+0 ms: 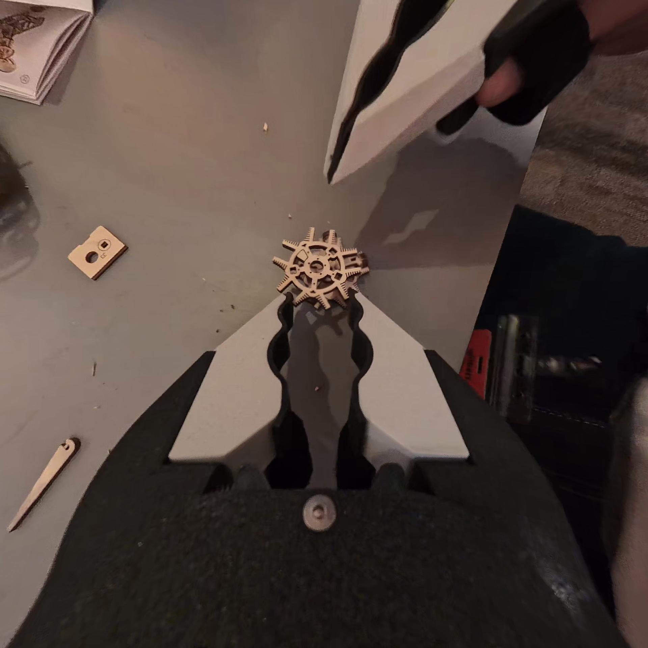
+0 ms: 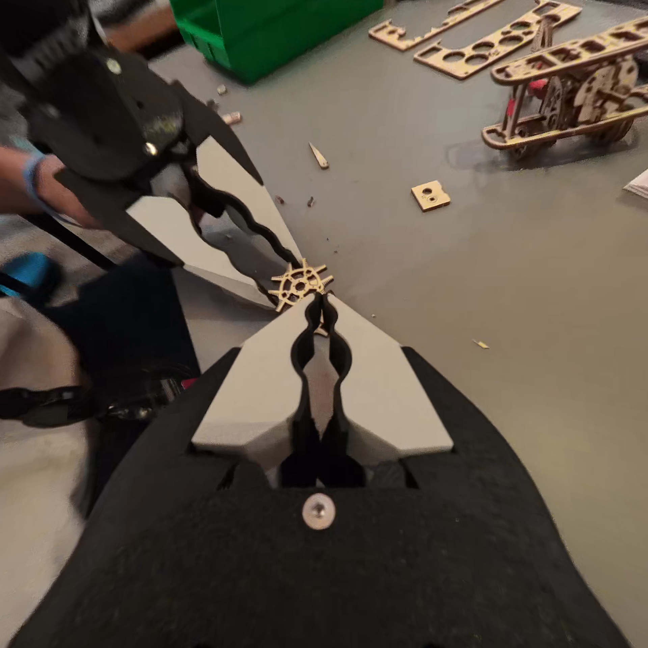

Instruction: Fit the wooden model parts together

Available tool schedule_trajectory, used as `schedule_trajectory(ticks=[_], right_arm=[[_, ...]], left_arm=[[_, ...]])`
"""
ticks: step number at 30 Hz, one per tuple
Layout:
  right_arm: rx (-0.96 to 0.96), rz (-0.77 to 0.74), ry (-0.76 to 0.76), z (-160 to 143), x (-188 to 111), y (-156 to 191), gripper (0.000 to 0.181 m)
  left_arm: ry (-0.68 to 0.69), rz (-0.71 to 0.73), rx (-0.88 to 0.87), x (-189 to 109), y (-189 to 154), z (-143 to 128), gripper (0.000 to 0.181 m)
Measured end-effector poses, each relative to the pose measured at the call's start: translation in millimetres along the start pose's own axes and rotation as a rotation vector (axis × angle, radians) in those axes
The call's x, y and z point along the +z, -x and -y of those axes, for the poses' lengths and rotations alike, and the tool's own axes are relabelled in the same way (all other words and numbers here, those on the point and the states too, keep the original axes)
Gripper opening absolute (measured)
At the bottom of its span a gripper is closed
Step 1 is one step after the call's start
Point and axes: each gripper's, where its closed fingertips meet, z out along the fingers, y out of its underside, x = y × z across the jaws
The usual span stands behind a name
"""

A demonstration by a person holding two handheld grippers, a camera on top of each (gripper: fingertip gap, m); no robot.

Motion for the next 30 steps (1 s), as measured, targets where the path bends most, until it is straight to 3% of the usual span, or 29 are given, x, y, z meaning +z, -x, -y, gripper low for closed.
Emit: schedule_trajectory(ticks=[7, 12, 16, 23, 30], right_arm=[[-0.092, -0.049, 0.047, -3.3, 16.5, 12.9, 0.000], [-0.135, -0.104, 0.018, 1.5, 13.0, 6.0, 0.000], [-0.125, -0.021, 0.011, -2.6, 3.1, 13.9, 0.000], [-0.085, -0.030, -0.013, -3.0, -0.4, 22.3, 0.024], [-0.057, -0.050, 0.027, -9.2, 6.9, 18.8, 0.031]], left_arm=[[0.029, 0.028, 0.057, 6.3, -6.0, -2.2, 0.029], [-0.015, 0.027, -0.037, -2.8, -0.7, 9.5, 0.028], [-0.036, 0.043, -0.082, -8.3, -1.5, 15.3, 0.029], [-0.026, 0.057, -0.053, -3.9, -9.0, 13.3, 0.029], [-0.005, 0.087, 0.027, -0.3, -12.7, 12.4, 0.029]])
